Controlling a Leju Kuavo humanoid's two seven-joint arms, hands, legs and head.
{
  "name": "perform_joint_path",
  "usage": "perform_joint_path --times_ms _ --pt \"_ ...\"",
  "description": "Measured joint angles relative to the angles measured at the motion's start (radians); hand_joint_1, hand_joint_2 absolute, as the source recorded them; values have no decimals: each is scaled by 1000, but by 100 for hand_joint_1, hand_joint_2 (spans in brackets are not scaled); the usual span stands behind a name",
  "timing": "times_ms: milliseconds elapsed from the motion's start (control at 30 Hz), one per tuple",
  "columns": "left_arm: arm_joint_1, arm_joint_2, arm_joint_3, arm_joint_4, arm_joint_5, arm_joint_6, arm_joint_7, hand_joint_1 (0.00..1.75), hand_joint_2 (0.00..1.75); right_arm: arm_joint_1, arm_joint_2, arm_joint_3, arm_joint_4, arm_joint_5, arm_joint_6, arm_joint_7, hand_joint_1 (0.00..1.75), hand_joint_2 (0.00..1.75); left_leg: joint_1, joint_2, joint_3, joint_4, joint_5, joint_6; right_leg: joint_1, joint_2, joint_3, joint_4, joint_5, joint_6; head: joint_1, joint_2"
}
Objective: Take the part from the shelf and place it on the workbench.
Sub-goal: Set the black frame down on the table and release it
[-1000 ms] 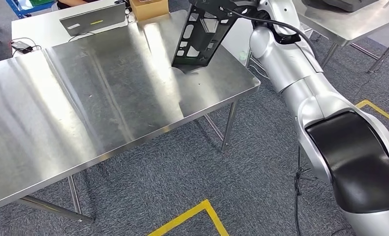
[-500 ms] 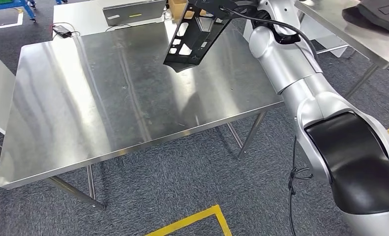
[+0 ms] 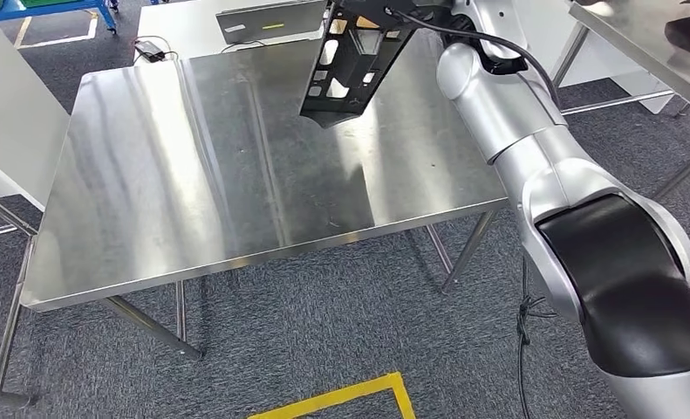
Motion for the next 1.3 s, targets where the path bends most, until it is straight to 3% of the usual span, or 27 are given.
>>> perform_joint_path --times_ms 33,67,167,233,333,500,667,833,1300 --pt "0 0 0 0 0 0 0 0 175 2 0 0 3 2 -1 0 175 175 3 3 -8 10 6 -2 0 -4 0 0 -1 0 0 0" --pt "0 1 0 0 0 0 1 0 175 4 1 0 6 5 -3 -1 175 175 5 6 6 -20 29 -4 0 -7 1 1 -2 0 0 0" --pt "-1 4 0 0 0 -3 1 0 175 11 -1 -1 15 16 -23 -8 175 175 6 24 107 -207 105 2 4 -15 5 2 -8 10 1 0" --pt "-1 5 0 0 -1 -6 1 0 175 21 -6 -3 24 18 -41 -19 175 175 1 30 137 -256 110 8 13 -18 4 4 -11 16 2 0" --pt "-1 3 0 0 -1 -7 1 0 175 47 -13 -9 37 17 -56 -31 175 175 -7 22 139 -259 113 13 20 -23 6 2 -11 18 3 0" --pt "-1 4 0 0 -2 -6 1 0 175 63 -19 -13 53 30 -72 -34 175 175 -15 18 137 -259 113 23 15 -28 8 -6 -8 24 2 0" --pt "-1 4 0 -1 -9 -9 1 0 175 114 -27 -15 74 105 -191 -33 175 175 -16 17 138 -259 112 29 14 -28 10 -10 -6 29 2 0" --pt "-1 5 0 -1 -19 -12 1 0 175 229 -32 -27 97 162 -305 -34 175 175 -16 18 140 -259 112 31 14 -28 13 -11 -5 35 2 0" --pt "-1 8 0 -1 -25 -10 2 0 175 350 -35 -64 120 223 -320 -30 175 175 -11 18 140 -259 113 32 14 -28 11 -10 -5 35 2 0"
